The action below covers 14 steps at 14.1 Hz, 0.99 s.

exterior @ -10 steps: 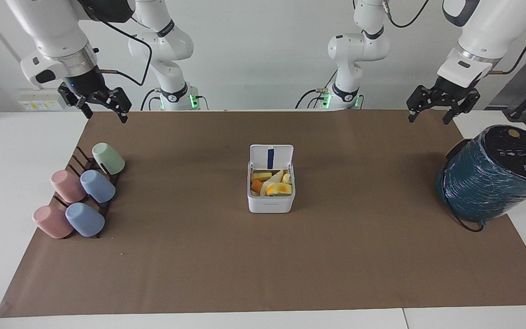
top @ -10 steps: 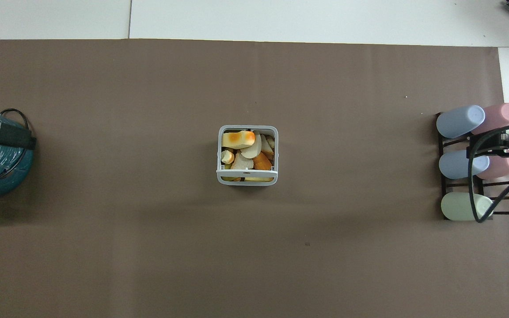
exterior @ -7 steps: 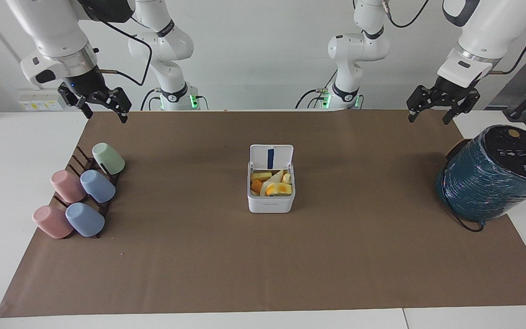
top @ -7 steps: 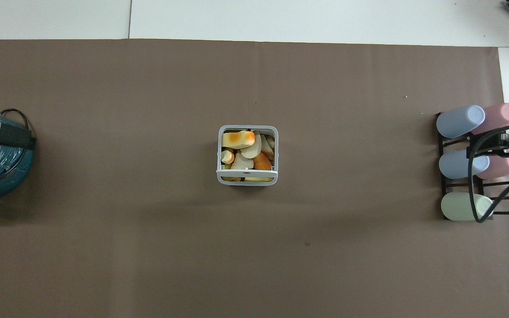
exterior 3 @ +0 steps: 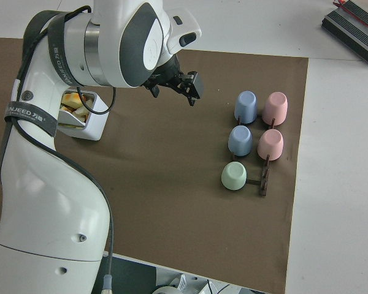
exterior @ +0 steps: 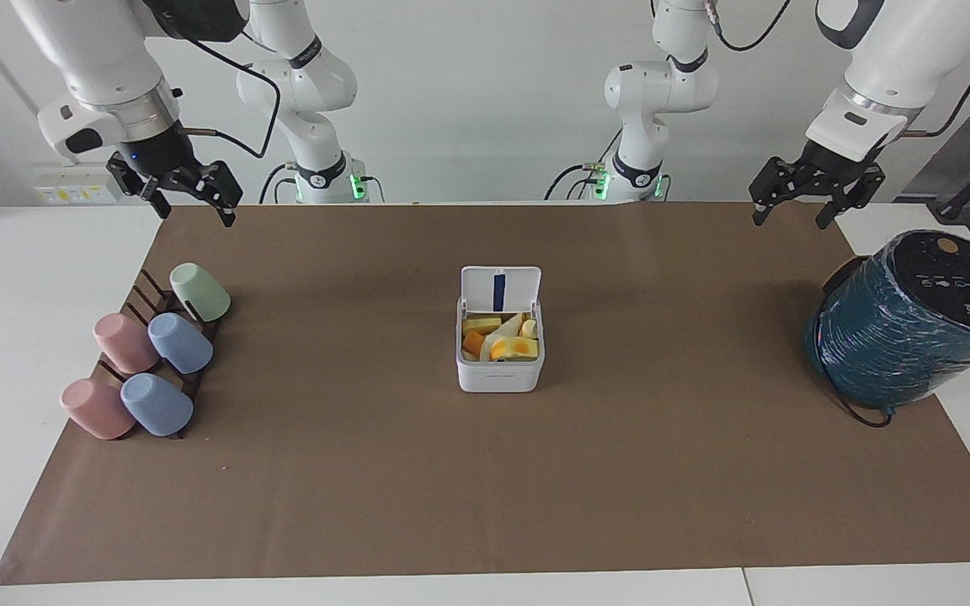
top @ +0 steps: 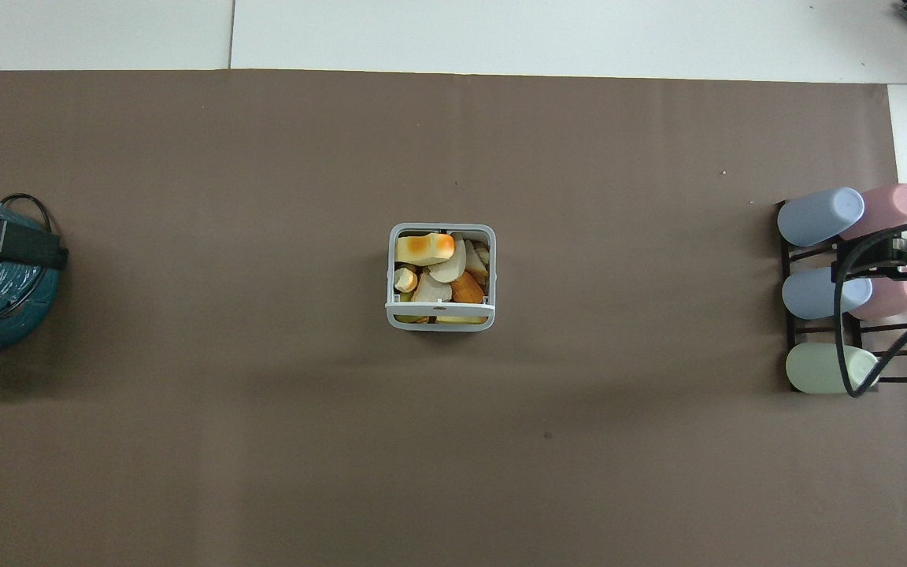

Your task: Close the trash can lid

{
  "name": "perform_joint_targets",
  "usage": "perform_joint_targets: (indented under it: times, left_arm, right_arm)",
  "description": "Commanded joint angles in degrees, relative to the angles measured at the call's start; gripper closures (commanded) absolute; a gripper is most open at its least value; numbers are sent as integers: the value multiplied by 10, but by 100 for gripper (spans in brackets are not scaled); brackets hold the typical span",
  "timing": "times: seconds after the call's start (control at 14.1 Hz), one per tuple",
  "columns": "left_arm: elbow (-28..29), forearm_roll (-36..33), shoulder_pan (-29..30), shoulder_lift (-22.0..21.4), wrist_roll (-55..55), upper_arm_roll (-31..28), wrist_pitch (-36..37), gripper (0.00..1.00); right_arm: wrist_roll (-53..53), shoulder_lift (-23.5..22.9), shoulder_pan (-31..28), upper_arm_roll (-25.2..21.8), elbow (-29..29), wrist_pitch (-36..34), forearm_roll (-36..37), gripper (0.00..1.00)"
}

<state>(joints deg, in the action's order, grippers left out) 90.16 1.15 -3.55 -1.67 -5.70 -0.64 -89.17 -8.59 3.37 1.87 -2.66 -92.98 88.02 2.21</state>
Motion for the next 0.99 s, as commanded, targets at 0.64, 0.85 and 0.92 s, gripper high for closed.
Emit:
perform_joint_targets:
  times: [0.64, 0.85, 0.92]
  left_arm:
    - [143, 8, -174, -61, 101, 0, -148, 0]
    - [168, 8, -232, -61, 146, 1, -187, 0]
    - [173, 8, -247, -61, 167, 2, -199, 0]
  right_arm:
    - [10, 5, -9, 6, -1, 2, -10, 0]
    - [11, 5, -9, 6, -1, 2, -10, 0]
    - [10, 5, -9, 6, -1, 2, -10, 0]
